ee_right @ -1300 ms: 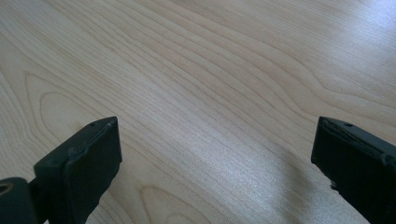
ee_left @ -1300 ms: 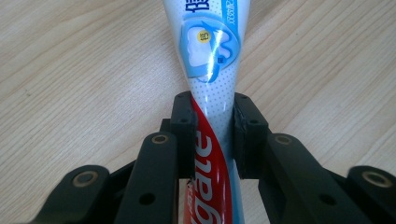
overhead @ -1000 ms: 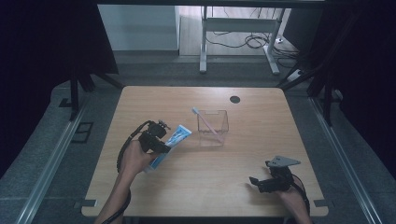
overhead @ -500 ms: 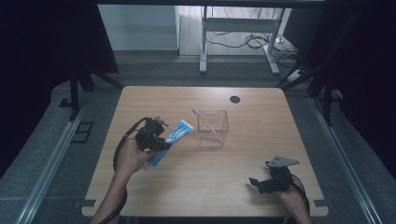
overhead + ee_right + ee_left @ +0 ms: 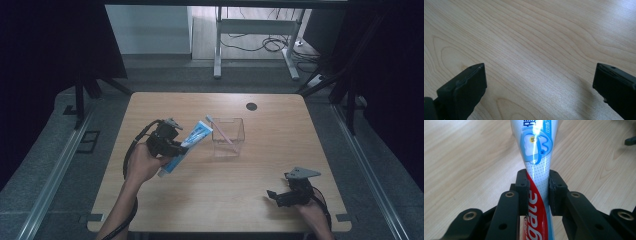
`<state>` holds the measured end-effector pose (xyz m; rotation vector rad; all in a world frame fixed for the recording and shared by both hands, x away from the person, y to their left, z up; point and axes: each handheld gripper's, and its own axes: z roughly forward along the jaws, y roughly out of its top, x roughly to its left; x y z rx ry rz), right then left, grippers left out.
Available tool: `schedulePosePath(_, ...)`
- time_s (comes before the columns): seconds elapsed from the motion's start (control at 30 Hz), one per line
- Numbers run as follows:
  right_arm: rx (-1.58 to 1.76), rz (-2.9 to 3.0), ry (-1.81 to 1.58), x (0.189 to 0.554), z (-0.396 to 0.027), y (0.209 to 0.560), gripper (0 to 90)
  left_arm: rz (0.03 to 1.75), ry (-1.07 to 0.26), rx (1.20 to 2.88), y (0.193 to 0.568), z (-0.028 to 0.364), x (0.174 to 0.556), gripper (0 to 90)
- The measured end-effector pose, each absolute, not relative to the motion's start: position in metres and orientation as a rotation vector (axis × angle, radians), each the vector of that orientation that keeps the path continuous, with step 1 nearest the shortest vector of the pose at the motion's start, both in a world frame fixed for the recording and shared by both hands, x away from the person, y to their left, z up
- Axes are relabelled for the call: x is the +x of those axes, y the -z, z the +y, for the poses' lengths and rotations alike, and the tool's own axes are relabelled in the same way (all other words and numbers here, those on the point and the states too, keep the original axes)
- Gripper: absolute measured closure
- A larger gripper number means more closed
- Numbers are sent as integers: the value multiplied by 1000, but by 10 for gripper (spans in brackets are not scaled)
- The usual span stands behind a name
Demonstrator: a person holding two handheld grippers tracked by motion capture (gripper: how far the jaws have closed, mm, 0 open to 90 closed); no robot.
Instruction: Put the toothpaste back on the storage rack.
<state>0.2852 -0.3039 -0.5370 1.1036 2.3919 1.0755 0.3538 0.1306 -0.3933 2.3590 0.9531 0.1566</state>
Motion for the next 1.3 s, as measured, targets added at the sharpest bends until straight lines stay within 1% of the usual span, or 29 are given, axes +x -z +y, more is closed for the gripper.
schedulePosePath(0.63,1095,2392,-1079,285,-303,537,0,864,-193,2319,371,98,371,734)
schedulePosePath(1.3,1090,2395,-1081,285,-303,537,0,818,-209,2278,364,63,396,735)
